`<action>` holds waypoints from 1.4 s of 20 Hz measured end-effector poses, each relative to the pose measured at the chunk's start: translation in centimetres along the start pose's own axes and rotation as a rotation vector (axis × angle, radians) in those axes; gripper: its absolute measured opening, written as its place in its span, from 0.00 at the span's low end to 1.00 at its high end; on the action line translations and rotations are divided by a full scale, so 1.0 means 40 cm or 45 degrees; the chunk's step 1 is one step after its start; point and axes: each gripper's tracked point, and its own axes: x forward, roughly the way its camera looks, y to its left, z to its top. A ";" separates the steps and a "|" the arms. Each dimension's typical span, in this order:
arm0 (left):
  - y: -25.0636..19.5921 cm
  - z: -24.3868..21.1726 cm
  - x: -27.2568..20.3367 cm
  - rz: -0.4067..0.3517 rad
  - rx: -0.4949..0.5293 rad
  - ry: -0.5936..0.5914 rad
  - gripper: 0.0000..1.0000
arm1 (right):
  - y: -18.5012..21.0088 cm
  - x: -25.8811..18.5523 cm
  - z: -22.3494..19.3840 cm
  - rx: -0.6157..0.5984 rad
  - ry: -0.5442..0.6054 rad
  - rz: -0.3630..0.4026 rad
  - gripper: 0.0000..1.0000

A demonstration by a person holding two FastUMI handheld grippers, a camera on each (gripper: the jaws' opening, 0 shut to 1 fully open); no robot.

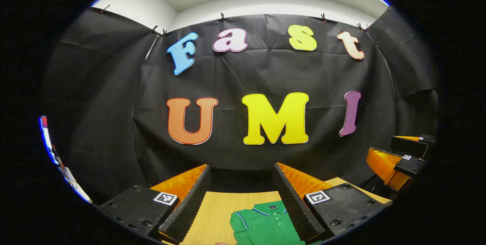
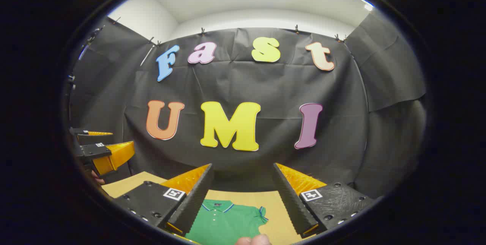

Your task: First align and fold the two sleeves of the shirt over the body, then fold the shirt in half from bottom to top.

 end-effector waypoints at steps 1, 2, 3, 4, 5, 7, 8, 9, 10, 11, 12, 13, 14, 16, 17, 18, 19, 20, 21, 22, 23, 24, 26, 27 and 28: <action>-0.008 0.002 0.004 -0.004 0.002 0.001 1.00 | -0.002 0.003 -0.002 -0.002 0.002 -0.001 0.94; -0.014 0.000 0.007 -0.010 0.001 0.001 1.00 | -0.005 0.004 -0.003 -0.006 0.005 -0.002 0.94; -0.017 0.000 0.007 -0.016 0.000 0.001 1.00 | -0.008 0.004 -0.004 -0.012 0.006 -0.002 0.94; -0.020 -0.002 0.009 -0.019 0.001 0.001 1.00 | -0.011 0.004 -0.003 -0.012 0.003 0.002 0.95; -0.022 -0.001 0.009 -0.018 0.007 0.001 1.00 | -0.011 0.002 -0.001 -0.008 -0.002 0.007 0.95; -0.018 0.003 0.011 -0.010 0.018 -0.003 1.00 | -0.018 0.004 0.001 -0.017 -0.008 0.008 0.94; -0.019 0.002 0.012 -0.004 0.020 -0.003 1.00 | -0.019 0.006 0.000 -0.023 -0.007 0.012 0.95; -0.019 0.000 0.012 -0.003 0.022 0.000 1.00 | -0.023 0.010 -0.003 -0.027 -0.004 0.008 0.95; -0.020 -0.001 0.015 -0.001 0.023 0.001 1.00 | -0.027 0.012 -0.003 -0.024 0.002 0.002 0.95; -0.018 0.001 0.016 0.001 0.024 0.002 1.00 | -0.033 0.014 -0.009 -0.017 0.007 -0.004 0.94; -0.020 0.002 0.017 0.002 0.023 0.001 1.00 | -0.038 0.016 -0.009 -0.012 0.012 -0.010 0.94; -0.023 0.001 0.016 0.000 0.023 0.002 1.00 | -0.040 0.017 -0.011 -0.008 0.011 -0.010 0.96; -0.027 -0.002 0.014 -0.004 0.020 0.005 1.00 | -0.046 0.021 -0.008 -0.011 0.007 -0.012 0.95; -0.034 -0.010 0.014 -0.008 0.004 0.018 1.00 | -0.053 0.023 -0.009 -0.027 0.009 -0.012 0.95; -0.036 -0.010 0.012 -0.009 0.000 0.022 1.00 | -0.058 0.021 -0.008 -0.030 0.005 -0.015 0.95; -0.038 -0.014 0.013 -0.013 -0.002 0.023 1.00 | -0.062 0.020 -0.007 -0.030 0.007 -0.020 0.95; -0.041 -0.012 0.010 -0.017 -0.001 0.022 1.00 | -0.064 0.020 -0.016 -0.025 0.017 -0.019 0.94; -0.046 -0.011 0.008 -0.020 0.003 0.020 1.00 | -0.063 0.018 -0.022 -0.021 0.027 -0.019 0.94; -0.052 -0.010 0.009 -0.025 0.008 0.017 1.00 | -0.067 0.021 -0.027 -0.020 0.036 -0.018 0.94; -0.051 -0.012 0.008 -0.028 0.013 0.018 1.00 | -0.069 0.021 -0.028 -0.020 0.041 -0.016 0.94; -0.053 -0.015 0.009 -0.031 0.014 0.024 1.00 | -0.075 0.021 -0.032 -0.021 0.044 -0.018 0.96; -0.054 -0.017 0.010 -0.032 0.013 0.030 1.00 | -0.078 0.023 -0.033 -0.020 0.049 -0.018 0.96; -0.058 -0.022 0.010 -0.037 0.010 0.042 1.00 | -0.085 0.027 -0.040 -0.016 0.063 -0.019 0.96; -0.058 -0.023 0.010 -0.036 0.011 0.045 1.00 | -0.085 0.029 -0.045 -0.020 0.066 -0.015 0.96; -0.062 -0.027 0.012 -0.034 0.011 0.047 1.00 | -0.087 0.033 -0.046 -0.027 0.072 -0.011 0.96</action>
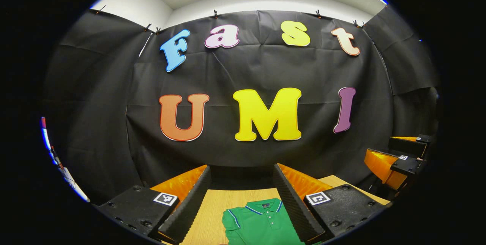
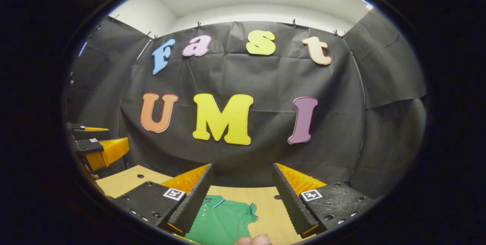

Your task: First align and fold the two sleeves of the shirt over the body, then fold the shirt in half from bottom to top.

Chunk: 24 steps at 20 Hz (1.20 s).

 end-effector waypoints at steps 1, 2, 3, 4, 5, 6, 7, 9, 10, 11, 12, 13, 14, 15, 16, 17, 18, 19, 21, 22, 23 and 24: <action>-0.001 0.000 0.001 0.003 -0.001 0.001 1.00 | 0.000 0.003 -0.007 -0.004 0.005 0.006 0.95; -0.002 0.001 0.001 0.005 0.000 0.002 1.00 | 0.000 0.006 -0.009 -0.003 0.011 0.010 0.96; -0.006 -0.002 0.004 0.006 0.001 0.004 1.00 | -0.003 0.010 -0.011 -0.001 0.014 0.013 0.96; -0.010 -0.004 0.007 0.002 -0.002 0.006 1.00 | -0.004 0.014 -0.011 0.003 0.016 0.015 0.95; -0.018 -0.005 0.009 -0.004 -0.007 0.007 1.00 | -0.005 0.018 -0.017 0.009 0.025 0.019 0.96; -0.021 -0.003 0.010 -0.005 -0.012 0.005 1.00 | -0.006 0.025 -0.027 0.013 0.040 0.028 0.96; -0.022 -0.004 0.013 -0.005 -0.011 0.006 1.00 | -0.006 0.031 -0.037 0.015 0.055 0.033 0.96; -0.017 -0.013 0.022 0.006 -0.006 0.017 1.00 | -0.013 0.046 -0.063 0.023 0.094 0.038 0.95; -0.018 -0.016 0.026 0.010 -0.013 0.020 1.00 | -0.018 0.054 -0.074 0.025 0.111 0.039 0.96; -0.020 -0.021 0.031 0.011 -0.022 0.026 1.00 | -0.024 0.064 -0.088 0.019 0.126 0.036 0.96; -0.019 -0.033 0.035 0.015 -0.025 0.038 1.00 | -0.033 0.077 -0.103 -0.001 0.144 0.031 0.95; -0.018 -0.039 0.042 0.022 -0.024 0.049 1.00 | -0.037 0.092 -0.123 -0.019 0.165 0.035 0.95; -0.016 -0.044 0.047 0.028 -0.023 0.057 1.00 | -0.038 0.107 -0.145 -0.024 0.192 0.041 0.95; -0.013 -0.049 0.054 0.038 -0.023 0.062 1.00 | -0.043 0.122 -0.169 -0.022 0.220 0.044 0.96; -0.010 -0.050 0.061 0.047 -0.024 0.063 1.00 | -0.049 0.140 -0.191 -0.021 0.245 0.045 0.96; -0.008 -0.052 0.067 0.056 -0.024 0.065 1.00 | -0.057 0.162 -0.217 -0.027 0.277 0.043 0.96; -0.004 -0.057 0.072 0.066 -0.021 0.070 1.00 | -0.061 0.187 -0.248 -0.038 0.310 0.049 0.95; 0.001 -0.059 0.078 0.077 -0.019 0.075 1.00 | -0.062 0.209 -0.280 -0.052 0.350 0.057 0.95; 0.010 -0.067 0.089 0.097 -0.017 0.085 1.00 | -0.073 0.258 -0.345 -0.054 0.432 0.064 0.95; 0.013 -0.073 0.096 0.108 -0.015 0.090 1.00 | -0.074 0.286 -0.380 -0.049 0.472 0.072 0.95; 0.017 -0.075 0.101 0.119 -0.012 0.095 1.00 | -0.078 0.312 -0.420 -0.051 0.517 0.080 0.95; 0.021 -0.080 0.106 0.129 -0.015 0.099 1.00 | -0.082 0.340 -0.462 -0.055 0.568 0.089 0.96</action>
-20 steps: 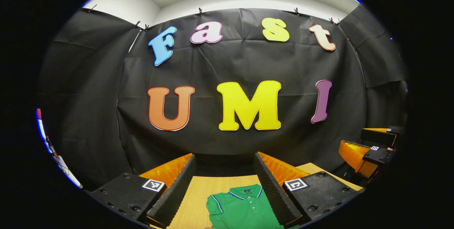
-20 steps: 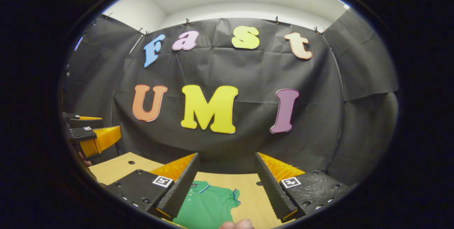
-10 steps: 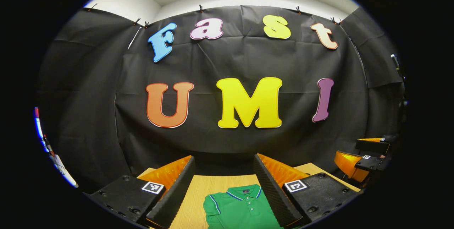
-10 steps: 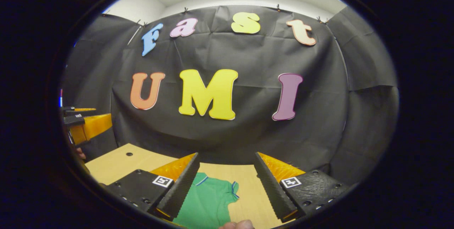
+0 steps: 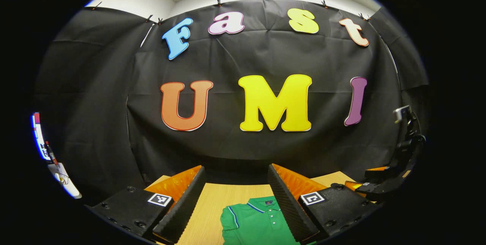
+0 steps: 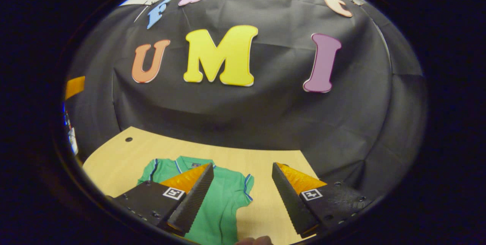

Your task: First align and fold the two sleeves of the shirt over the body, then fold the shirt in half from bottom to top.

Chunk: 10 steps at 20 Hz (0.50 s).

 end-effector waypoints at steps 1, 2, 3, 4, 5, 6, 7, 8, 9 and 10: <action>0.000 -0.006 0.008 0.002 -0.011 0.004 1.00 | -0.007 0.038 -0.030 -0.011 0.044 0.003 0.95; -0.001 -0.011 0.016 0.007 -0.020 0.013 1.00 | -0.011 0.075 -0.060 -0.021 0.089 0.007 0.95; 0.002 -0.018 0.024 0.019 -0.022 0.026 1.00 | -0.012 0.105 -0.091 -0.013 0.128 0.012 0.95; 0.004 -0.026 0.032 0.025 -0.025 0.035 1.00 | -0.009 0.144 -0.129 -0.004 0.185 0.018 0.95; 0.003 -0.032 0.037 0.032 -0.024 0.043 1.00 | -0.004 0.181 -0.163 0.013 0.233 0.028 0.95; 0.004 -0.033 0.042 0.038 -0.020 0.049 1.00 | -0.004 0.213 -0.198 0.036 0.286 0.038 0.95; 0.007 -0.037 0.049 0.043 -0.014 0.055 1.00 | -0.005 0.238 -0.232 0.052 0.334 0.041 0.95; 0.009 -0.042 0.056 0.048 -0.008 0.061 1.00 | -0.012 0.263 -0.264 0.058 0.372 0.036 0.95; 0.012 -0.045 0.059 0.054 -0.003 0.067 1.00 | -0.017 0.285 -0.294 0.054 0.406 0.033 0.94; 0.012 -0.048 0.062 0.058 0.001 0.075 1.00 | -0.023 0.310 -0.319 0.047 0.432 0.034 0.95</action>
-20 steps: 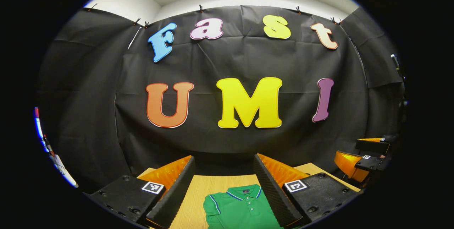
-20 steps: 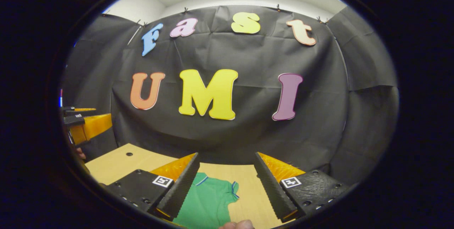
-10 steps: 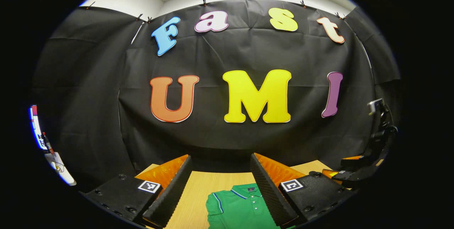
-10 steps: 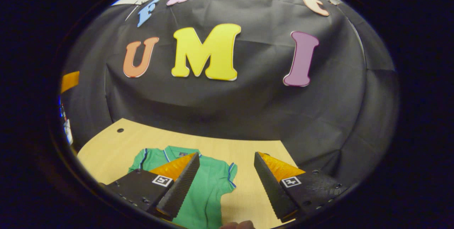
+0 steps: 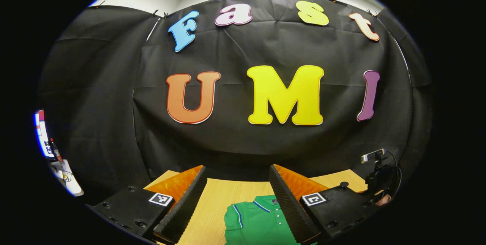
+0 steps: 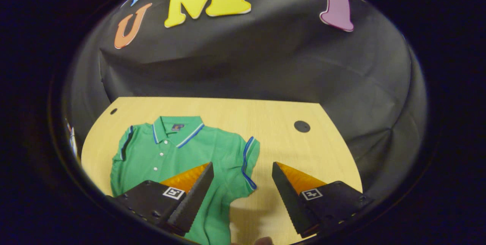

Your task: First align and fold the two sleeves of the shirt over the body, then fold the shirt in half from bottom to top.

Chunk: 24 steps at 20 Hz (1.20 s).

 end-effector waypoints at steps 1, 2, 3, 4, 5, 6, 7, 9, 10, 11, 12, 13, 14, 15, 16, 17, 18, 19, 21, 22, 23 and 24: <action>0.004 -0.005 0.004 0.008 0.005 0.008 1.00 | -0.005 0.029 -0.014 -0.004 0.025 -0.002 0.96; 0.008 -0.007 0.007 0.016 0.012 0.016 1.00 | -0.010 0.053 -0.029 -0.015 0.050 -0.001 0.96; 0.010 -0.011 0.010 0.023 0.018 0.020 1.00 | -0.014 0.074 -0.044 -0.027 0.072 -0.002 0.95; 0.015 -0.014 0.012 0.030 0.025 0.028 1.00 | -0.016 0.091 -0.053 -0.027 0.095 0.008 0.93; 0.019 -0.017 0.012 0.035 0.030 0.033 1.00 | -0.013 0.104 -0.066 -0.013 0.120 0.016 0.82; 0.019 -0.019 0.014 0.038 0.036 0.042 1.00 | -0.015 0.117 -0.078 -0.006 0.150 0.018 0.78; 0.017 -0.024 0.016 0.042 0.043 0.045 1.00 | -0.022 0.124 -0.086 0.004 0.163 0.010 0.66; 0.020 -0.028 0.015 0.048 0.045 0.054 1.00 | -0.016 0.137 -0.097 0.022 0.194 0.033 0.48; 0.020 -0.029 0.015 0.046 0.048 0.057 1.00 | -0.020 0.146 -0.112 0.026 0.214 0.016 0.51; 0.018 -0.028 0.017 0.042 0.052 0.055 1.00 | -0.010 0.150 -0.126 0.032 0.239 0.033 0.35; 0.012 -0.026 0.018 0.038 0.059 0.052 1.00 | -0.009 0.148 -0.117 0.032 0.241 0.038 0.18; 0.012 -0.025 0.020 0.036 0.066 0.048 1.00 | -0.017 0.130 -0.107 0.033 0.229 0.028 0.22; 0.013 -0.021 0.017 0.032 0.071 0.046 1.00 | -0.015 0.150 -0.114 0.047 0.222 0.030 0.11; 0.012 -0.017 0.014 0.026 0.069 0.042 1.00 | -0.003 0.131 -0.107 0.057 0.236 0.068 0.00; 0.013 -0.019 0.012 0.023 0.062 0.042 1.00 | 0.001 0.119 -0.101 0.057 0.235 0.079 0.00; 0.013 -0.024 0.009 0.025 0.054 0.047 1.00 | -0.005 0.112 -0.096 0.055 0.231 0.080 0.00; 0.017 -0.026 0.008 0.027 0.048 0.051 1.00 | -0.004 0.099 -0.083 0.066 0.221 0.084 0.00; 0.026 -0.025 0.002 0.034 0.044 0.049 1.00 | 0.006 0.084 -0.066 0.076 0.204 0.089 0.00; 0.044 -0.018 -0.004 0.052 0.038 0.039 1.00 | 0.018 0.052 -0.016 0.065 0.147 0.078 0.00; 0.060 -0.017 -0.009 0.068 0.035 0.035 1.00 | 0.038 0.035 0.013 0.055 0.118 0.089 0.00; 0.077 -0.015 -0.017 0.083 0.027 0.024 1.00 | 0.061 0.017 0.038 0.050 0.097 0.105 0.00; 0.088 -0.013 -0.023 0.095 0.015 0.019 1.00 | 0.094 0.002 0.060 0.046 0.083 0.127 0.00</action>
